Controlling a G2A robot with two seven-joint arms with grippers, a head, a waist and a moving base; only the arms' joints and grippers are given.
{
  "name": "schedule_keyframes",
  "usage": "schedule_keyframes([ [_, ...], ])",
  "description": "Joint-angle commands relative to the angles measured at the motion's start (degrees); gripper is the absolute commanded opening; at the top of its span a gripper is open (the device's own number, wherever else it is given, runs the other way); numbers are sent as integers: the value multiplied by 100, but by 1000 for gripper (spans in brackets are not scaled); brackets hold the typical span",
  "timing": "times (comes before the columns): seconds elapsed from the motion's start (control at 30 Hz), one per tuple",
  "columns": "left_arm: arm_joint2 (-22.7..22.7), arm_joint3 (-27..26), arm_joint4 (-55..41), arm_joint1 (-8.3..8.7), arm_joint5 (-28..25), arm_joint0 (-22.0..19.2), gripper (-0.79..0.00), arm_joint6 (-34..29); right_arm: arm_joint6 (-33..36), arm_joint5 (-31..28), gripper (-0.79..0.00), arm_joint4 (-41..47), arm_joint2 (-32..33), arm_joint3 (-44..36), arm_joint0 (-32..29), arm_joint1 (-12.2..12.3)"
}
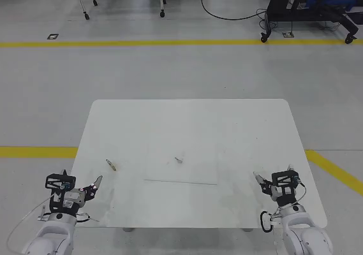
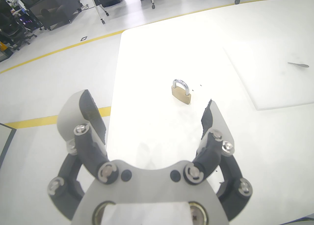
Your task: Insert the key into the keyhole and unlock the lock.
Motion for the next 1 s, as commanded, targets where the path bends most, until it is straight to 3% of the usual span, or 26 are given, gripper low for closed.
schedule_keyframes([
  [0.0,0,0,0,0,0,0,0,0,0,0,-1,0,0,0,0,0],
  [0.4,0,0,0,0,0,0,0,0,10,-33,0,-7,-13,-5,18,0],
  [0.5,0,0,0,0,0,0,0,0,414,-365,0,-142,-192,112,461,6],
  [0.8,0,0,0,0,0,0,0,0,1421,-2286,0,-404,-1295,1054,2211,-23],
  [0.97,0,0,0,0,0,0,0,0,1653,-2427,0,-425,-1518,1271,2520,-50],
])
